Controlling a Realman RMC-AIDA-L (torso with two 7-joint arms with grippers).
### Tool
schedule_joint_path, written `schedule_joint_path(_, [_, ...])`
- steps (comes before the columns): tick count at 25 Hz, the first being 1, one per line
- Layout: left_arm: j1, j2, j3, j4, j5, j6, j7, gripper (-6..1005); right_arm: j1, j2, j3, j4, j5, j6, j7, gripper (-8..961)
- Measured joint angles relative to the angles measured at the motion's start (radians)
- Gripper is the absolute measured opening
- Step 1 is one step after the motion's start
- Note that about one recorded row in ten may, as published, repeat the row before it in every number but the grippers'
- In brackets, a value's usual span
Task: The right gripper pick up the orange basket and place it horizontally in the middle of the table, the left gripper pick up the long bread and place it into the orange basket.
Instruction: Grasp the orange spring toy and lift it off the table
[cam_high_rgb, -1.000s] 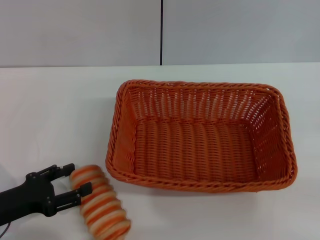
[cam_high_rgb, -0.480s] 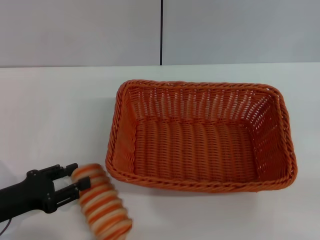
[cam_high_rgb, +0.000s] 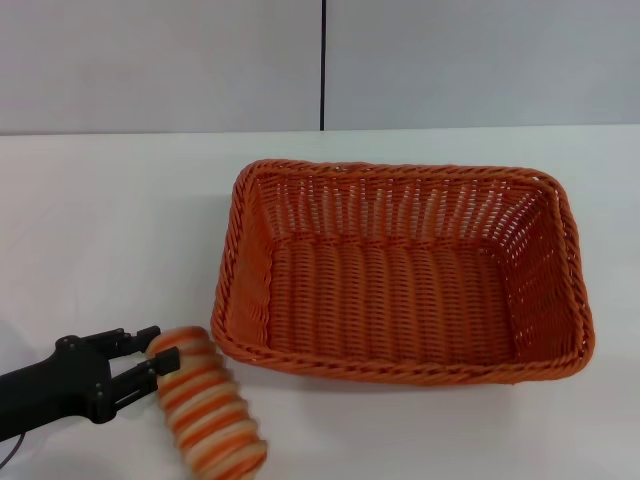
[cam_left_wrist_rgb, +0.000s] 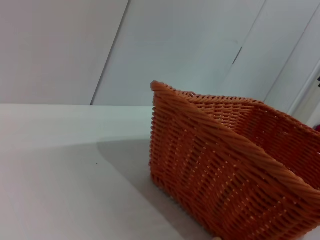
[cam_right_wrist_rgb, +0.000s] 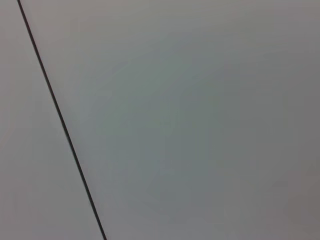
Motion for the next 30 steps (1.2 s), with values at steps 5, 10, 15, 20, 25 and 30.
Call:
schedule_joint_path(5, [-0.002, 0.000, 0.000, -0.002, -0.001, 0.001, 0.000, 411, 0.000, 0.000, 0.001, 0.008, 0.001, -0.005, 0.000, 401])
schedule_joint_path(10, [-0.003, 0.000, 0.000, -0.002, 0.011, 0.001, 0.000, 362, 0.000, -0.001, 0.002, 0.014, 0.003, -0.012, 0.000, 402])
schedule_joint_path(15, [-0.003, 0.000, 0.000, -0.002, 0.013, 0.001, 0.000, 326, 0.000, -0.002, 0.003, 0.016, 0.003, -0.012, 0.000, 401])
schedule_joint_path(20, [-0.003, 0.001, 0.000, -0.002, 0.014, 0.001, 0.000, 293, -0.001, -0.001, 0.003, 0.017, 0.003, -0.012, 0.000, 401])
schedule_joint_path(25, [-0.003, 0.001, 0.000, -0.001, 0.017, 0.001, 0.000, 257, -0.002, -0.002, 0.004, 0.022, 0.004, -0.012, 0.000, 402])
schedule_joint_path(30, [-0.003, 0.001, 0.000, -0.001, 0.018, 0.001, 0.000, 224, -0.001, -0.002, 0.010, 0.022, 0.004, -0.012, 0.000, 402])
